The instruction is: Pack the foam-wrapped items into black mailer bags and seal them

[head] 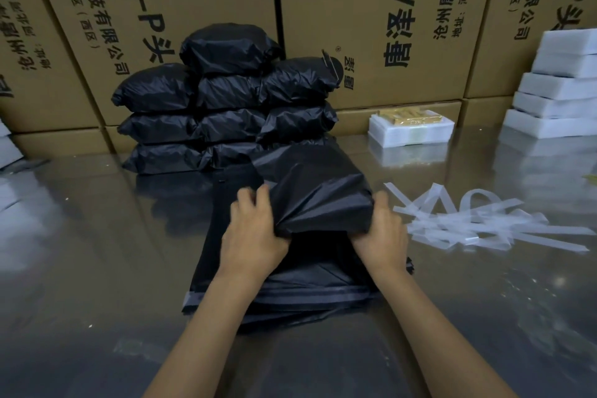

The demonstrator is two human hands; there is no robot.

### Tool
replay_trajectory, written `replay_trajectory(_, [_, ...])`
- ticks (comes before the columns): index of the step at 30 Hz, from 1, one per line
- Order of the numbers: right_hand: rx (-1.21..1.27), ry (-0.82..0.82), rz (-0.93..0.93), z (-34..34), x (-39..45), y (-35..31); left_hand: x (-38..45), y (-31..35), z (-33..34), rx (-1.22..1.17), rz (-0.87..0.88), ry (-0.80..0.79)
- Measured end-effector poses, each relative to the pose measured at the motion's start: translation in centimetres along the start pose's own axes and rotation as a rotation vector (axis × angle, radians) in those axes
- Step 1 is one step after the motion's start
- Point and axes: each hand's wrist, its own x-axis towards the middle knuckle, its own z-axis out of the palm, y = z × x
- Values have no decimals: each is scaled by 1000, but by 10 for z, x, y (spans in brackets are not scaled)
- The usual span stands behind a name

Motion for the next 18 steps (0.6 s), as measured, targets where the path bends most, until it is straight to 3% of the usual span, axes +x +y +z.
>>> replay_trajectory(3, [74, 48, -106, 1, 4, -1, 26, 15, 14, -214, 51, -102])
replay_trajectory(5, [139, -68, -139, 0, 7, 1, 35, 17, 27, -321, -18, -243])
replay_trajectory(7, [154, -149, -143, 1, 11, 8, 35, 13, 39, -338, -72, -280])
replay_trajectory(13, [-37, 10, -127, 3, 20, 7, 34, 9, 52, -187, -108, 46])
replay_trajectory(18, [-83, 9, -199, 2, 21, 2, 40, 12, 49, -91, -163, 112])
